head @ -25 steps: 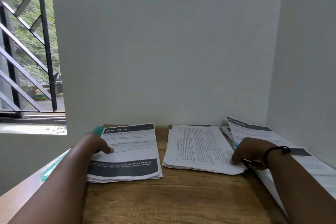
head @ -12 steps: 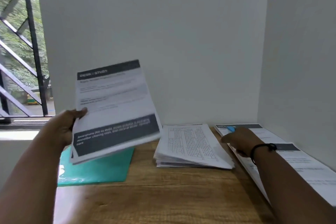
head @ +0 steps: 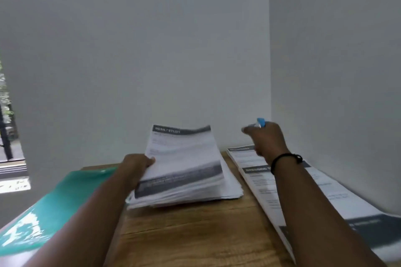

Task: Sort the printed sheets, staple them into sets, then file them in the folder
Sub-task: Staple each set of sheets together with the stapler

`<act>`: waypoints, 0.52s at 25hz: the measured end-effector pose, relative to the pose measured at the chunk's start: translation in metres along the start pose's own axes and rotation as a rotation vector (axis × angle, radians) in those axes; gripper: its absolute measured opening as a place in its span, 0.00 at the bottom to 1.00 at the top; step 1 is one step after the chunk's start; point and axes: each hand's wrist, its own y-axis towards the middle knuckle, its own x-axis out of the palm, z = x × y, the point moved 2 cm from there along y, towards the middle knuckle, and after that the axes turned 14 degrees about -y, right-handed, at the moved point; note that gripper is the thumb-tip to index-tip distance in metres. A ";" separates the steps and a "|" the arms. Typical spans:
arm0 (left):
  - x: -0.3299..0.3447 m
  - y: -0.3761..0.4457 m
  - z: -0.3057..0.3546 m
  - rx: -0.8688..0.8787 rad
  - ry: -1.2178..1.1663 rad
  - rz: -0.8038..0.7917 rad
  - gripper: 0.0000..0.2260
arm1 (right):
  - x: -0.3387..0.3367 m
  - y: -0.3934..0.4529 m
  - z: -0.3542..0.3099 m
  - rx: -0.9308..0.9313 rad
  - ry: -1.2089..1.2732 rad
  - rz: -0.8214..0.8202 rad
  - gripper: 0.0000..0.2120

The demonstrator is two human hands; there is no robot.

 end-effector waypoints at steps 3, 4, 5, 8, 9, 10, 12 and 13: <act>0.022 0.007 -0.022 0.055 0.501 -0.015 0.17 | -0.056 -0.009 -0.013 -0.012 0.011 0.061 0.08; 0.027 0.002 -0.022 0.077 0.610 -0.016 0.22 | -0.071 -0.011 -0.006 0.019 -0.080 0.026 0.08; 0.028 -0.004 -0.019 0.078 0.728 0.014 0.27 | -0.086 -0.014 0.006 0.068 -0.207 -0.014 0.10; 0.043 -0.039 0.006 0.175 0.917 0.140 0.30 | -0.118 -0.025 0.052 0.244 -0.711 -0.164 0.17; 0.057 -0.054 0.011 0.201 0.805 0.019 0.27 | -0.125 -0.029 0.064 0.285 -0.858 -0.200 0.18; 0.077 -0.077 0.014 0.158 0.606 -0.163 0.21 | -0.131 -0.034 0.074 0.309 -0.968 -0.220 0.19; 0.117 -0.124 0.010 -0.070 0.310 -0.487 0.15 | -0.136 -0.042 0.088 0.337 -1.075 -0.228 0.23; 0.135 -0.143 0.007 -0.130 0.276 -0.581 0.15 | -0.137 -0.045 0.092 0.346 -1.090 -0.219 0.24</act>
